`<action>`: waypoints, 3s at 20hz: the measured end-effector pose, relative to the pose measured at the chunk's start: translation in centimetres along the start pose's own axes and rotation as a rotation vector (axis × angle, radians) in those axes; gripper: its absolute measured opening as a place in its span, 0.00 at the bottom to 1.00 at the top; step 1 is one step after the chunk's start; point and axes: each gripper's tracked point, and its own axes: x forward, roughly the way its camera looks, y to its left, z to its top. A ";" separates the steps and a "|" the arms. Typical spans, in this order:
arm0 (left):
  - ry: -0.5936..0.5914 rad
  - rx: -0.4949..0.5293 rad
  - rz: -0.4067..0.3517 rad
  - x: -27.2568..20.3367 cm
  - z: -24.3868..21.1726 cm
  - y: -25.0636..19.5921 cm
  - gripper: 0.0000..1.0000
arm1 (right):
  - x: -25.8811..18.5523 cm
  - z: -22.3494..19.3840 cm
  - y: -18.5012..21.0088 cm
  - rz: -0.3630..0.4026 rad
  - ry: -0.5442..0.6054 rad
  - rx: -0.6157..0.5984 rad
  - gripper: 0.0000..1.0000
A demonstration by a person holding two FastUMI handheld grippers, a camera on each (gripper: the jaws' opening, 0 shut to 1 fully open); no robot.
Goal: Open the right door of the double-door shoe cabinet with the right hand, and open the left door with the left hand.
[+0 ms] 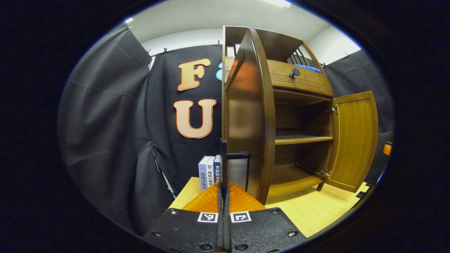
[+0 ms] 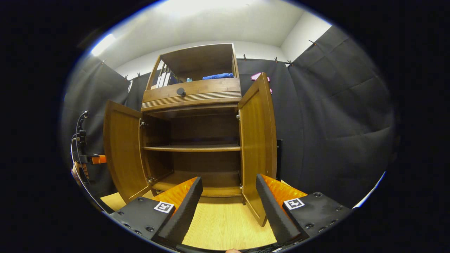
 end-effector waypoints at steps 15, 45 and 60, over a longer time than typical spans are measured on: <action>0.030 -0.025 0.020 -2.2 -1.4 1.7 0.01 | 0.8 -0.9 1.2 0.010 0.027 -0.011 0.98; -0.120 -0.006 -0.011 -13.5 8.3 -8.5 0.68 | -0.4 0.5 -0.9 -0.004 0.004 -0.027 0.89; -0.129 -0.082 -0.079 -13.2 9.1 -11.3 0.92 | -1.8 1.9 -3.0 -0.048 -0.027 -0.028 0.89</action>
